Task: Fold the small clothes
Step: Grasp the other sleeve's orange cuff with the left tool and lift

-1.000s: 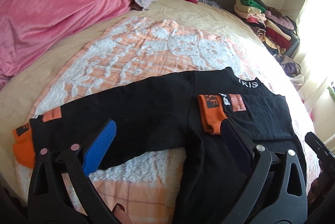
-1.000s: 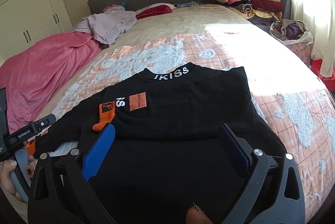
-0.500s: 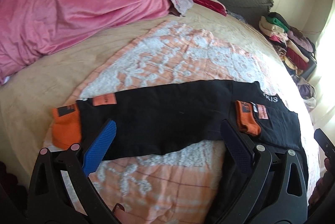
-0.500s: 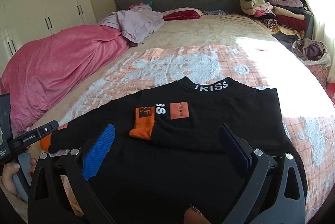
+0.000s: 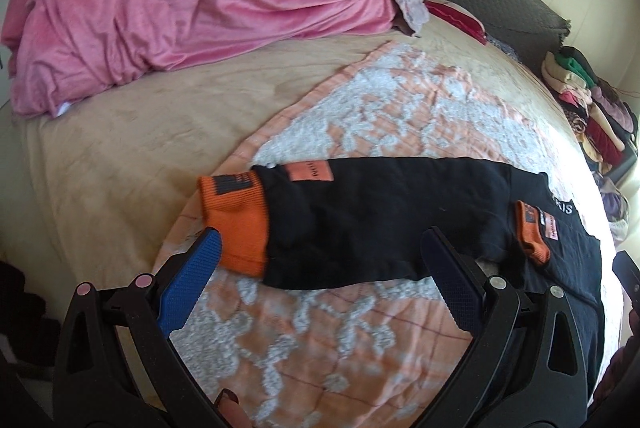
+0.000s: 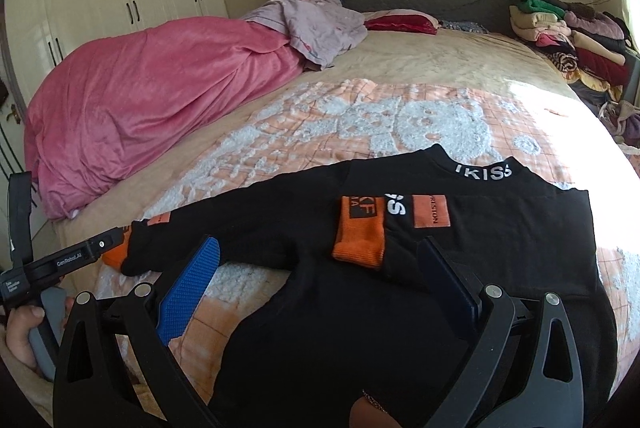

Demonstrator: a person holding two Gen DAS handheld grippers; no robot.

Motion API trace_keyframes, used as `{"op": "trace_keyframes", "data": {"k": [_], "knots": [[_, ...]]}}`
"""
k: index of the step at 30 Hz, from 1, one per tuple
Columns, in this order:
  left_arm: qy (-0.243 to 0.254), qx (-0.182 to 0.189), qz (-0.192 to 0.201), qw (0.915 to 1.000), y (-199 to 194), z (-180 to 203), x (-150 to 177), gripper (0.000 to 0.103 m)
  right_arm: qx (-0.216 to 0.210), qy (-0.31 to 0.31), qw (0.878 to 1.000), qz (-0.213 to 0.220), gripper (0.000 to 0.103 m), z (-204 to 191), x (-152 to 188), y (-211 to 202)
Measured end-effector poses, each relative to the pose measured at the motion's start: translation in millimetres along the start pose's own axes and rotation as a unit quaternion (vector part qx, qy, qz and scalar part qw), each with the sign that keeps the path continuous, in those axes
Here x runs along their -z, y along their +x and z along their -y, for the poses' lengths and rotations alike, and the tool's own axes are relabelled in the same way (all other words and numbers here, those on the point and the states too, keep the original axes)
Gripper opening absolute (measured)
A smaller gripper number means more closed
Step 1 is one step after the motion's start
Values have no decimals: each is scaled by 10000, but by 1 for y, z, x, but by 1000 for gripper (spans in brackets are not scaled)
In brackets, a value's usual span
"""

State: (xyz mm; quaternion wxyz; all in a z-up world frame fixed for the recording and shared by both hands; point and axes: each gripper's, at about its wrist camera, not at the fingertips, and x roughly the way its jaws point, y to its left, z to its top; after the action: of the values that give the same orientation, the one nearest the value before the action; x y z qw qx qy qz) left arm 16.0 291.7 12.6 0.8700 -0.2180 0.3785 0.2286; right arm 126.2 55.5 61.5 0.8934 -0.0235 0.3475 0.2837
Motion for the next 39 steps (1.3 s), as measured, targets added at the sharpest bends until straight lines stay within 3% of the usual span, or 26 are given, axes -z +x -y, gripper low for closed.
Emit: {"op": "trace_keyframes", "data": {"k": [9, 15, 19, 27, 32, 35, 37, 39], "knots": [[-609, -3, -283, 9977, 13, -44, 13, 93, -223, 38, 9997, -128, 98, -19, 9, 9], [-1132, 328, -421, 9921, 24, -64, 22, 91, -318, 54, 9992, -221, 98, -26, 19, 14], [-1389, 507, -460, 9879, 32, -70, 24, 67, -377, 117, 9987, -325, 98, -27, 26, 19], [-1636, 553, -418, 9841, 48, -74, 17, 59, -354, 317, 9983, -341, 98, -17, 36, 16], [-1628, 468, -355, 9849, 49, -69, 8, 44, -316, 525, 9974, -371, 98, -4, 42, 14], [-1563, 483, -320, 9860, 50, -65, 2, 27, -295, 651, 9967, -395, 98, 4, 44, 14], [-1490, 490, -294, 9872, 53, -61, -1, 10, -294, 713, 9962, -400, 98, 8, 45, 13], [-1420, 522, -319, 9880, 54, -57, -4, 8, -294, 769, 9958, -405, 98, 11, 46, 13]]}}
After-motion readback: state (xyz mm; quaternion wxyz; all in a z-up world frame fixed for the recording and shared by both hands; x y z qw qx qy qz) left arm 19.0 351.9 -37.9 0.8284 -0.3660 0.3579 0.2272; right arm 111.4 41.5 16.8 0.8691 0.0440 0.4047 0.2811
